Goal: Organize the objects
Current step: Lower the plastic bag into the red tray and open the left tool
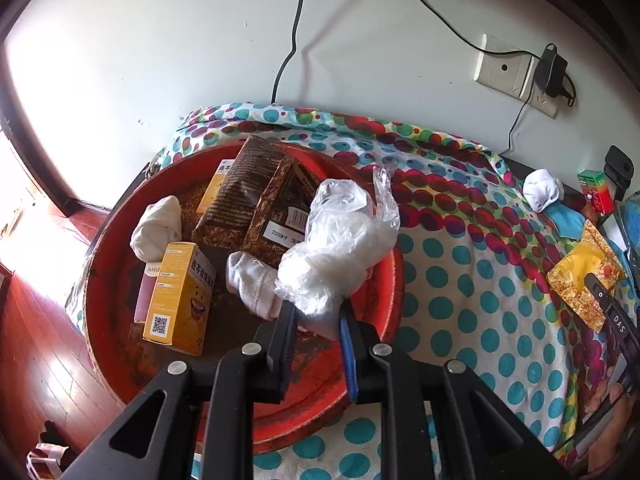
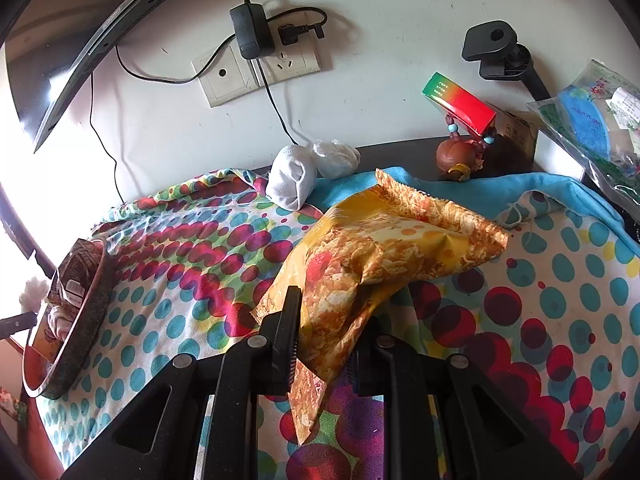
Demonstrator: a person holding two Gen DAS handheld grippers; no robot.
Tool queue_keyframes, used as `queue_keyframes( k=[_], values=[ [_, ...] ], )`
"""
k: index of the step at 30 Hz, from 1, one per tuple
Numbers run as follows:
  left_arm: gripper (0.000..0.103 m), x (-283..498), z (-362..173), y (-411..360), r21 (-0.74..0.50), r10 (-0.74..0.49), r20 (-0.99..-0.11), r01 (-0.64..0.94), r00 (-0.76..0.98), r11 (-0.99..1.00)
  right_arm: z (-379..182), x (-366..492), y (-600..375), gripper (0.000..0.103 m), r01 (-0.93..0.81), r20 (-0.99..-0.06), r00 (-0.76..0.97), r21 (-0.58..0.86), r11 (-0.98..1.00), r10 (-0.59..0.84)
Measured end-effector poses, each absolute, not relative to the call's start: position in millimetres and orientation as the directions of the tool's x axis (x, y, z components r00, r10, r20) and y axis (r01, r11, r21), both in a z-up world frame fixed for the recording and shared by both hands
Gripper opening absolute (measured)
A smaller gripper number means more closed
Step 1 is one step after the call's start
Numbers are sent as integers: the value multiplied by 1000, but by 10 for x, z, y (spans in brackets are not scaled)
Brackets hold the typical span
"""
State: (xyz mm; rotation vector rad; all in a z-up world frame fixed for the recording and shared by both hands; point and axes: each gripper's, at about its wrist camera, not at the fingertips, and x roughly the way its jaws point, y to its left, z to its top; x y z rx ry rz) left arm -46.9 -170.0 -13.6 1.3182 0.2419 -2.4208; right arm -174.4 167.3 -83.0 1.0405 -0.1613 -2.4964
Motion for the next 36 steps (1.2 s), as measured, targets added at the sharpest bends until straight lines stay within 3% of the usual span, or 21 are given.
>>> queue_keyframes(
  k=[24,36],
  values=[
    [20,-259,-660,-2521,14,-262,-889,549,-375,-836,-831,-1741,1643,20,345,-657,-628,247,-906,-418],
    [22,-195,-665,-2670,7,-276,-883,577,-380,-817,-825,-1734,1625,20,345,-657,-628,244,-906,-416]
  ],
)
